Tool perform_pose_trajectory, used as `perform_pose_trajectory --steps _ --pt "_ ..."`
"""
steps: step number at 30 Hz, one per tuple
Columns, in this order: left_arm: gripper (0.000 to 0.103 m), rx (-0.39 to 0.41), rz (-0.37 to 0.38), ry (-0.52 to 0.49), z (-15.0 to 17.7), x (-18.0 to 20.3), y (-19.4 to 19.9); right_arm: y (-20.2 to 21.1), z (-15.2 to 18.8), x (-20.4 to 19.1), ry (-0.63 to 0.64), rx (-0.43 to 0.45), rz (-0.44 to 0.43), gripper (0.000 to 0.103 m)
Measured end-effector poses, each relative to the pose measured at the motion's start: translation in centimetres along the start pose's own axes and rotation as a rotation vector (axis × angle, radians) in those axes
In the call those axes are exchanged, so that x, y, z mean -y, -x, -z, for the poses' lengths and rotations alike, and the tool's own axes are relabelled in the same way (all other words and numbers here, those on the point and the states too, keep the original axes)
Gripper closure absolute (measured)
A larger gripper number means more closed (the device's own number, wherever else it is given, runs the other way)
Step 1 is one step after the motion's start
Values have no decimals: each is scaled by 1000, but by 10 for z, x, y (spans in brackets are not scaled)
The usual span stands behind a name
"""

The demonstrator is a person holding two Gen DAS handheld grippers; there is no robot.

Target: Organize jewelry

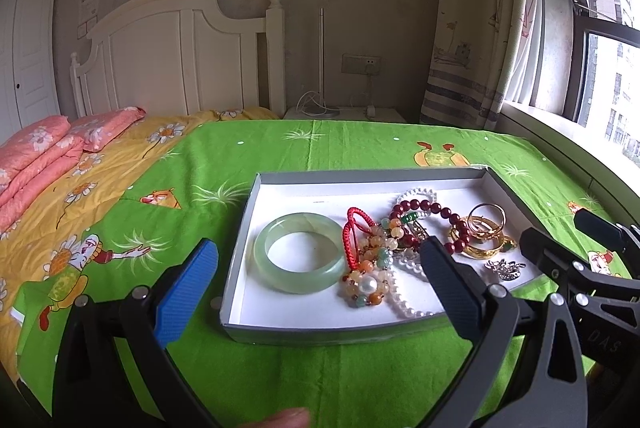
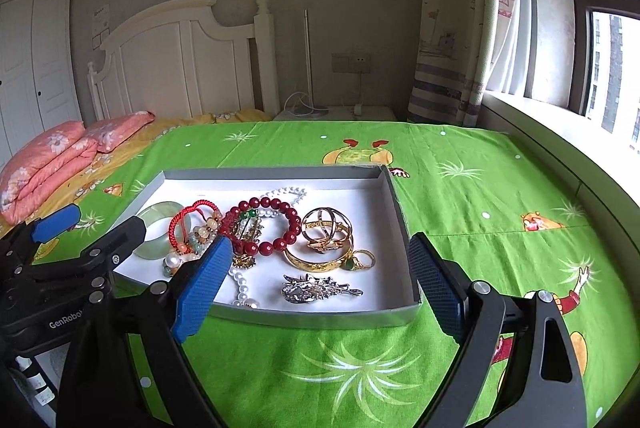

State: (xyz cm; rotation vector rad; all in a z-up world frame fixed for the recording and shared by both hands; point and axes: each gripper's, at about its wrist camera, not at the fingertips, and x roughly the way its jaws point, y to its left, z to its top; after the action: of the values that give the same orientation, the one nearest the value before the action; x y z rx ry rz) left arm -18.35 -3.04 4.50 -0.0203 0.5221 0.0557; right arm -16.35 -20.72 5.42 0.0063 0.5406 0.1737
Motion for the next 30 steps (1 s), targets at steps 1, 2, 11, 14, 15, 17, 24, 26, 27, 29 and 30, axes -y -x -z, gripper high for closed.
perform_pose_trajectory --steps 1,2,11,14,15,17,24,26,27,29,30 --pt "3 0 2 -1 0 0 0 0 0 0 0 -1 0 17" --pt "3 1 3 -1 0 0 0 0 0 0 0 0 1 17" --pt "3 16 -2 -3 1 1 4 1 0 0 0 -2 5 17" --pt "3 22 -6 -3 1 1 5 0 0 0 -1 -2 5 17" --pt "3 25 -7 -3 1 1 6 0 0 0 -1 -2 5 17" --pt "3 27 -6 -3 1 2 7 0 0 0 -1 -2 4 17" --pt "3 3 -21 21 2 -4 5 0 0 0 -2 -4 0 17" --pt "3 -1 -35 30 3 -6 6 1 1 0 -5 -15 -16 17" --pt "3 5 -45 34 3 -7 8 1 2 0 -4 -30 -26 17" --pt "3 -15 -61 -8 4 -3 10 2 5 -1 4 -94 -39 17" --pt "3 -44 -55 -47 5 0 11 4 7 -1 11 -125 -41 17"
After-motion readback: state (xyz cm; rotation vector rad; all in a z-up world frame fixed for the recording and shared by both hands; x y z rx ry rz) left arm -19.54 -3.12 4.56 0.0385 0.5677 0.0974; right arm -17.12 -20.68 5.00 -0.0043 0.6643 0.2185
